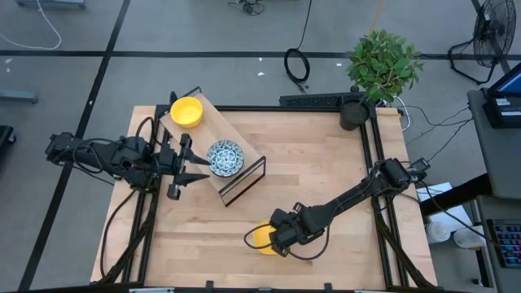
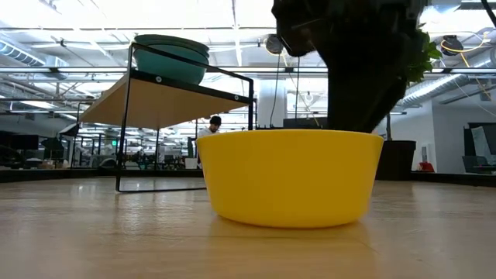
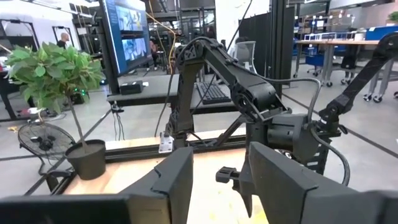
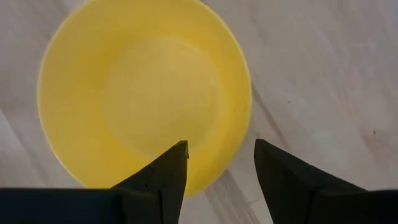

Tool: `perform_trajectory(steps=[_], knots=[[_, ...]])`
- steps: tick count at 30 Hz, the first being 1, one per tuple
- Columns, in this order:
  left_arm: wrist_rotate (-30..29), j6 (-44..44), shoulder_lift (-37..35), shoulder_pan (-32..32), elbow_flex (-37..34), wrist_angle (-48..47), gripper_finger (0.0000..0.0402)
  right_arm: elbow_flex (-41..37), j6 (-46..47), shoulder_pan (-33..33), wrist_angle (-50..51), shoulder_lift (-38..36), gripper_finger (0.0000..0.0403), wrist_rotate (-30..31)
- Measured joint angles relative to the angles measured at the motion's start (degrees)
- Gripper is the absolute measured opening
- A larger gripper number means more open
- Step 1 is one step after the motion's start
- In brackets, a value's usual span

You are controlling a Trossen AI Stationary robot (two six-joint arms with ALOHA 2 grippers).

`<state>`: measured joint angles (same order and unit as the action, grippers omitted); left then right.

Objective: Pick & Place Mini bowls
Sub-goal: Stack the yellow bowl on the yellow bowls on the shelf

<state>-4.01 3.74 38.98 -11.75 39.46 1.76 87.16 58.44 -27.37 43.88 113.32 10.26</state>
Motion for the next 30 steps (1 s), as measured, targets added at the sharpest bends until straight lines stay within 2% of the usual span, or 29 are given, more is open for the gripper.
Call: perform_trajectory(steps=[7, 11, 16, 23, 30], knots=[[0.0, 0.16, 0.75, 0.04, 0.02, -0.32, 0.0177, -3.74, -0.31, 0.59, -1.27, 0.0, 0.017, -0.45], [-0.11, -0.41, 2.35, 0.04, 0.02, -0.15, 0.0178, -5.35, -0.85, 1.5, -3.75, 0.0, 0.0155, -1.41], [-0.13, -1.44, 4.47, 0.04, 0.02, -0.1, 0.017, -5.38, -3.55, 1.51, -3.98, -0.02, 0.0112, -1.42], [-0.15, -1.46, 6.48, 0.04, 0.02, 0.72, 0.0157, -5.38, -7.91, 1.53, -3.78, -0.44, 0.0013, -1.57], [-0.58, -0.87, 7.23, 0.04, 0.02, 1.43, 0.0155, -5.43, -11.39, 1.44, -4.41, -4.15, 0.0002, -1.2]])
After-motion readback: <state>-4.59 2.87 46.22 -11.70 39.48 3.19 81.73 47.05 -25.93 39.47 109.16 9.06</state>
